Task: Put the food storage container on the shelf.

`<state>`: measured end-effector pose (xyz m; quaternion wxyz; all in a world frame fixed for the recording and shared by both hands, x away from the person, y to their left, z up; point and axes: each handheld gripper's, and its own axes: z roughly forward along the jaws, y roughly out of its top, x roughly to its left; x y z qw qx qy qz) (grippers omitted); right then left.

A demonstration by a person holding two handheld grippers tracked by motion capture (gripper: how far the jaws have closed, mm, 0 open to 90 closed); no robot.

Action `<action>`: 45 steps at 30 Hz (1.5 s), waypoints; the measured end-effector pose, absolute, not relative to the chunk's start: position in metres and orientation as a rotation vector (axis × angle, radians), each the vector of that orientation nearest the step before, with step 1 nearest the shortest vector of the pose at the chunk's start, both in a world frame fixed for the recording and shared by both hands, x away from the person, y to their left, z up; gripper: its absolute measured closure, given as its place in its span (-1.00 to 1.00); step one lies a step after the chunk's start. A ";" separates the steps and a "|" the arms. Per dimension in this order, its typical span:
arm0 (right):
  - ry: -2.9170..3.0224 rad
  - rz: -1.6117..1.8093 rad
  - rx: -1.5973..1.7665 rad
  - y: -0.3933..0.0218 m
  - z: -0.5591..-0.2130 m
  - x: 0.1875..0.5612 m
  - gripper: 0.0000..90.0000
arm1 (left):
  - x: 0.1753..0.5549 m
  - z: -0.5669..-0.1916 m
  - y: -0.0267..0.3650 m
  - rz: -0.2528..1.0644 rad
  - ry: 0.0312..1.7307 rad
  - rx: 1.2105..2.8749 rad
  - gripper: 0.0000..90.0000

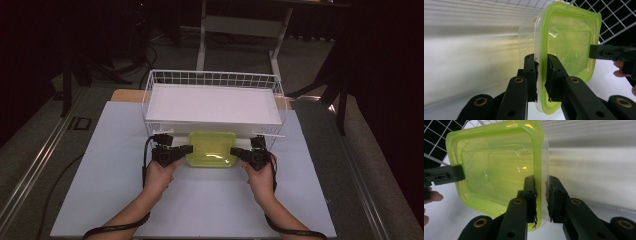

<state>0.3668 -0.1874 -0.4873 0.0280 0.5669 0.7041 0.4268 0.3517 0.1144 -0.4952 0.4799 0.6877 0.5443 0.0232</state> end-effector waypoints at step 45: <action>2.112 1.272 1.420 -0.169 -0.479 0.354 0.08 | 0.352 -0.509 0.124 0.252 1.136 1.704 -0.83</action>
